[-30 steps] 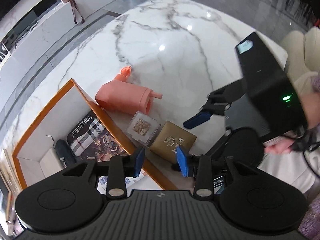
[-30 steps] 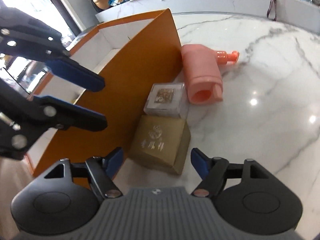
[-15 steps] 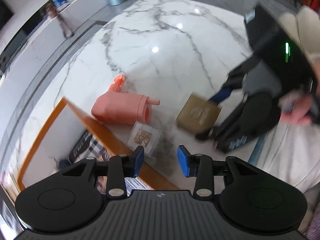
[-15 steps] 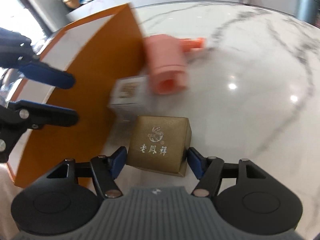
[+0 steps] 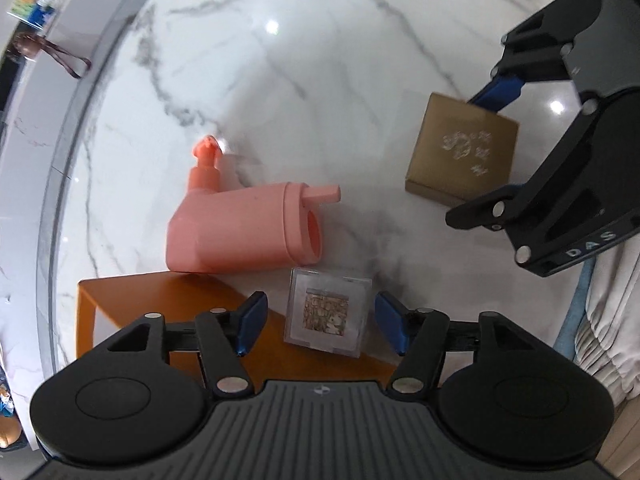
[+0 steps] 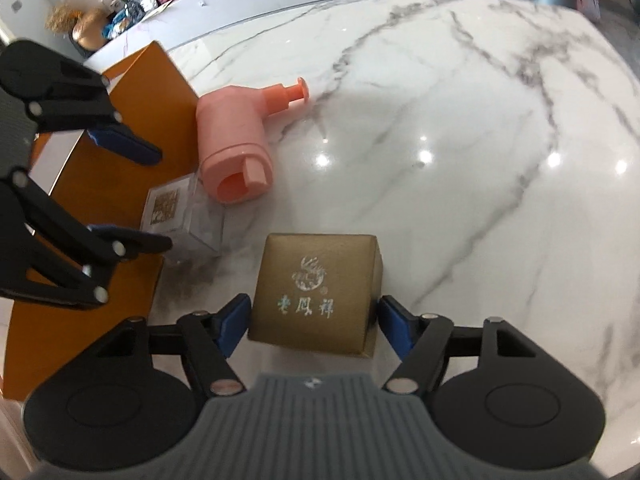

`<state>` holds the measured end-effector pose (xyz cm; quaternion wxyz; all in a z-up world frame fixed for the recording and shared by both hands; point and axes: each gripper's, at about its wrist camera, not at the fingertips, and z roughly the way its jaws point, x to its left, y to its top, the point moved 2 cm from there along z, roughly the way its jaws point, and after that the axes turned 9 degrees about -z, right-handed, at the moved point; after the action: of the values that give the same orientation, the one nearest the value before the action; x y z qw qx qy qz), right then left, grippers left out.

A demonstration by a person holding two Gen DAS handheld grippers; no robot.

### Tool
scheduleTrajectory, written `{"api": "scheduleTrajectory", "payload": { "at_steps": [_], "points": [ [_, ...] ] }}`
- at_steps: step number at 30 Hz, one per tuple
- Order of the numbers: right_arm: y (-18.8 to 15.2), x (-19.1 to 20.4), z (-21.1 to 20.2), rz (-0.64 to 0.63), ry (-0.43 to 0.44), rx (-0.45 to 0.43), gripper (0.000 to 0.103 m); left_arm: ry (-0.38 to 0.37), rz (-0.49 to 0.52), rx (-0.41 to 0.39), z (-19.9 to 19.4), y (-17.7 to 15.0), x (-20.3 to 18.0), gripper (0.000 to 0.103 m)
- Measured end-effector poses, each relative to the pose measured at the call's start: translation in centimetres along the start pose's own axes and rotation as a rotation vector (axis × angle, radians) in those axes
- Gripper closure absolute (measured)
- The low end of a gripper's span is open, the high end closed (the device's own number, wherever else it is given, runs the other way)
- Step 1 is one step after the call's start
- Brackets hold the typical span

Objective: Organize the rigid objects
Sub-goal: 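Grasp the gold box with the right tool while left grasps the clear cube, then carry the clear cube and gold box over the orange box with both tools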

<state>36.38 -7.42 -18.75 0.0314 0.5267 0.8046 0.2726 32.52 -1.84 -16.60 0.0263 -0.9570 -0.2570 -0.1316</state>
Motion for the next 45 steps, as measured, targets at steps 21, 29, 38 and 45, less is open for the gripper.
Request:
{"api": "scheduleTrajectory", "payload": {
  "at_steps": [21,29,38,45],
  "points": [
    [0.1,-0.6,0.1,0.012,0.026,-0.04,0.033,-0.03,-0.207,0.031,1.2,-1.8,-0.4,0.045],
    [-0.7,-1.8,-1.4,0.122,0.05,-0.033,0.034,-0.146,-0.466,-0.154,-5.7,-5.9,-0.2,0.045],
    [-0.8,1.2,-7.6,0.081,0.119,-0.118,0.035,-0.164,-0.788,-0.285,-13.8,-14.2,2.2,0.045],
    [1.9,8.9,-12.3,-0.093,0.231,-0.193,0.035,-0.1,-0.932,-0.252,-14.5,-21.6,5.2,0.045]
  ]
}}
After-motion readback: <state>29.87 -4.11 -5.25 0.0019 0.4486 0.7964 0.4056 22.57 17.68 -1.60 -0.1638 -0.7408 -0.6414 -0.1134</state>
